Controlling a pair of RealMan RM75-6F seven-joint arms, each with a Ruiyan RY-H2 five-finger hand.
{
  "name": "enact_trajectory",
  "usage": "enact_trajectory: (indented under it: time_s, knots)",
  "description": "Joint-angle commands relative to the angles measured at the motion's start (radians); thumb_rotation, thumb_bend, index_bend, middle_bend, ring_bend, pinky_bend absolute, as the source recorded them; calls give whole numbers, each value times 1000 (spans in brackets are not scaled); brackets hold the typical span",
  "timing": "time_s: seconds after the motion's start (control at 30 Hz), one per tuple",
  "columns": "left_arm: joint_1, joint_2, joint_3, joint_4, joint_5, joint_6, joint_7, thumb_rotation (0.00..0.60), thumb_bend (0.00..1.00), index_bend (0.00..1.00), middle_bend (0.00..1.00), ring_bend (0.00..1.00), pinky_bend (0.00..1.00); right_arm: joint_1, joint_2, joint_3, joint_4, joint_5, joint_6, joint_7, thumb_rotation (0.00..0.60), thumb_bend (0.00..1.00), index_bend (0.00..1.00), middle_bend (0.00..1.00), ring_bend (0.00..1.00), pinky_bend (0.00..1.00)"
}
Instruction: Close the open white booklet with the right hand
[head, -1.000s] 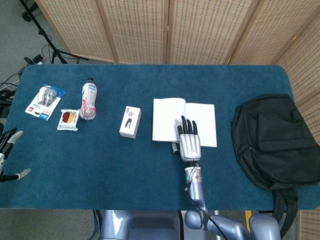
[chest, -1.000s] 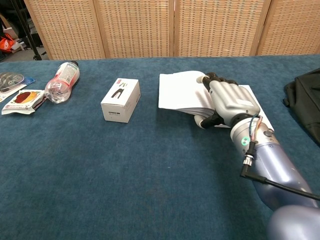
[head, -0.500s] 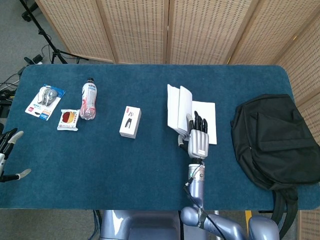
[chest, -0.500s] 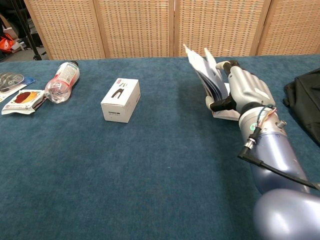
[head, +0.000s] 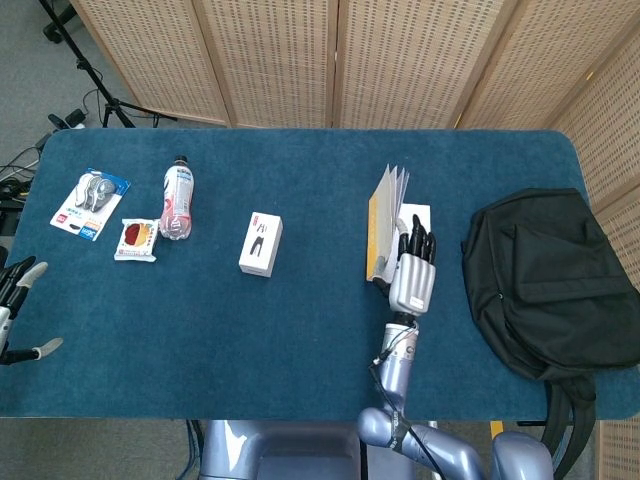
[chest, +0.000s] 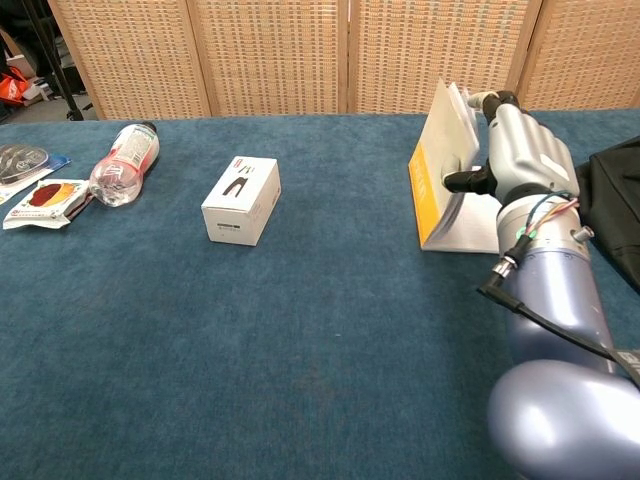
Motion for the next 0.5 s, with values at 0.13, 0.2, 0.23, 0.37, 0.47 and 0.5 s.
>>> enact_trajectory:
  time_s: [0.13, 0.2, 0.23, 0.37, 0.47, 0.5]
  knots:
    - [1, -1, -1, -1, 0, 3, 0, 553, 72, 0, 0, 0, 83, 5, 23, -15, 8, -78, 66, 46, 600, 568, 106, 0, 0, 0]
    - [2, -1, -1, -1, 0, 5, 0, 553, 72, 0, 0, 0, 83, 1, 35, -14, -6, -79, 63, 49, 600, 561, 106, 0, 0, 0]
    - [2, -2, -2, -1, 0, 6, 0, 553, 72, 0, 0, 0, 83, -1, 43, -16, -13, -81, 64, 48, 600, 554, 106, 0, 0, 0]
    - [2, -2, -2, -1, 0, 7, 1, 552, 72, 0, 0, 0, 83, -17, 81, -35, -52, -101, 66, 50, 600, 520, 106, 0, 0, 0]
    - [3, -4, -3, -1, 0, 9, 2, 553, 72, 0, 0, 0, 83, -54, 160, -93, -117, -144, 52, 54, 600, 505, 106, 0, 0, 0]
    - [3, -5, -4, 0, -2, 10, 3, 553, 72, 0, 0, 0, 83, -78, 220, -136, -161, -170, 31, 62, 600, 492, 106, 0, 0, 0]
